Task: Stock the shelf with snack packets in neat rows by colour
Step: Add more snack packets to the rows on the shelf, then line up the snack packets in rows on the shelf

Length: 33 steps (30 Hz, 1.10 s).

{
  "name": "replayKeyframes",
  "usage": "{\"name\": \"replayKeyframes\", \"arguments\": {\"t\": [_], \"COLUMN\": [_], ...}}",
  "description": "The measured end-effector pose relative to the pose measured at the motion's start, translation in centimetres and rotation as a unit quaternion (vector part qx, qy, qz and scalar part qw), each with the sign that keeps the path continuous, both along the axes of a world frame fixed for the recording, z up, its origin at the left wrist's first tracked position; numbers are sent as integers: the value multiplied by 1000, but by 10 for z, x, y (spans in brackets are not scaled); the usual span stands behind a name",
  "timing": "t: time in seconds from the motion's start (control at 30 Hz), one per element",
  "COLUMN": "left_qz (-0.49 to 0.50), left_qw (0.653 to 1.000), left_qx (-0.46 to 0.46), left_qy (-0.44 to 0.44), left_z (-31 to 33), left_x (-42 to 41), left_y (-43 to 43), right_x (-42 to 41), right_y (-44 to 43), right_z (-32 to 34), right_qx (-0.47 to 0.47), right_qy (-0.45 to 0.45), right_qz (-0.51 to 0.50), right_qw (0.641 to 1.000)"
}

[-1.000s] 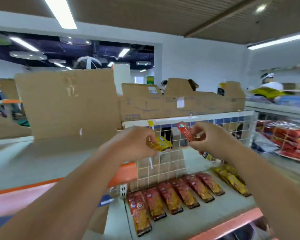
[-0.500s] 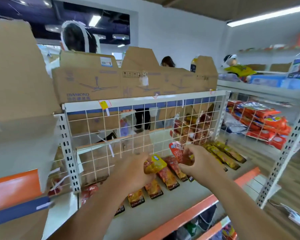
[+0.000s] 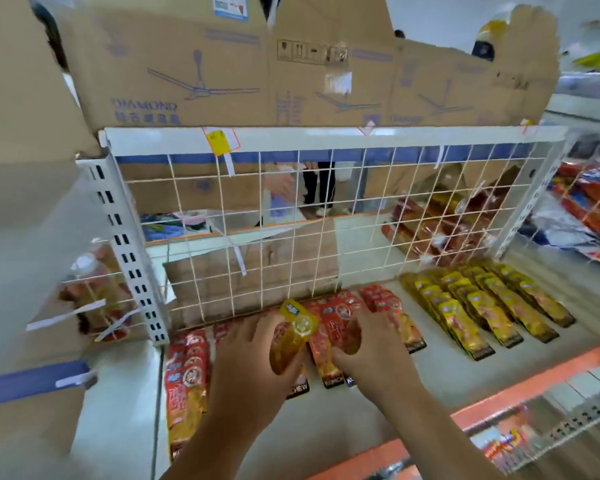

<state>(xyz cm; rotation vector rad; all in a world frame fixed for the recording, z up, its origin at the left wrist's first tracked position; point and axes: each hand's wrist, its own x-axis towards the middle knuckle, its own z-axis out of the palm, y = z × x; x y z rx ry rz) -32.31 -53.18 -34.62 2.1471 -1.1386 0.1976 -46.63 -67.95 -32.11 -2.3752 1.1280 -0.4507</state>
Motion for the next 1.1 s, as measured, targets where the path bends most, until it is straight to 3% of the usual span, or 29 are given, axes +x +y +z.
{"name": "replayKeyframes", "arguments": {"t": [0.5,0.77,1.1], "left_qz": [274,285,256], "left_qw": [960,957,963], "left_qx": [41,44,-4], "left_qy": [40,17,86], "left_z": [-74,-81,-85], "left_x": [-36,-26,-20], "left_y": [89,111,118], "right_x": [76,94,108], "right_y": [36,61,91], "right_z": [-55,-64,-57], "right_qx": [15,22,-14], "right_qy": [27,58,91], "right_qz": [244,231,154], "right_qw": [969,971,984]}}
